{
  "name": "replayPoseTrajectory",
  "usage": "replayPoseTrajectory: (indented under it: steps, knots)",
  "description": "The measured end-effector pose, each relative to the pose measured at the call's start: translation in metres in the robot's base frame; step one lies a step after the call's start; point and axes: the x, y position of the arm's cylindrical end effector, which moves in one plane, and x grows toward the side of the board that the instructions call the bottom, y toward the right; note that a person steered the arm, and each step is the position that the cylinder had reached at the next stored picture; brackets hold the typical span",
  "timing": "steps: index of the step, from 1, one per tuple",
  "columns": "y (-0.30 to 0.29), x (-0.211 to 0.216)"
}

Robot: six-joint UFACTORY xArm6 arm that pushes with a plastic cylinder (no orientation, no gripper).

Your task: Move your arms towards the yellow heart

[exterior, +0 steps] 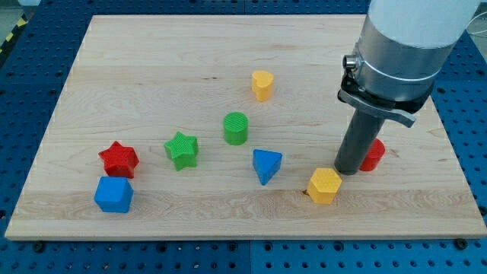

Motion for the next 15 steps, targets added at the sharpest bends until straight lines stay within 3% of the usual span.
replayPoseTrajectory:
  steps: [2, 5, 7, 8, 10, 12, 13, 14, 15]
  knots:
    - [0.014, -0.007]
    - [0.010, -0.126]
    - [-0.044, -0.218]
    - [-0.099, -0.222]
    - [-0.158, -0.163]
    - [-0.089, -0.108]
    - [-0.095, -0.112]
    - [-0.149, -0.129]
    - [-0.161, -0.156]
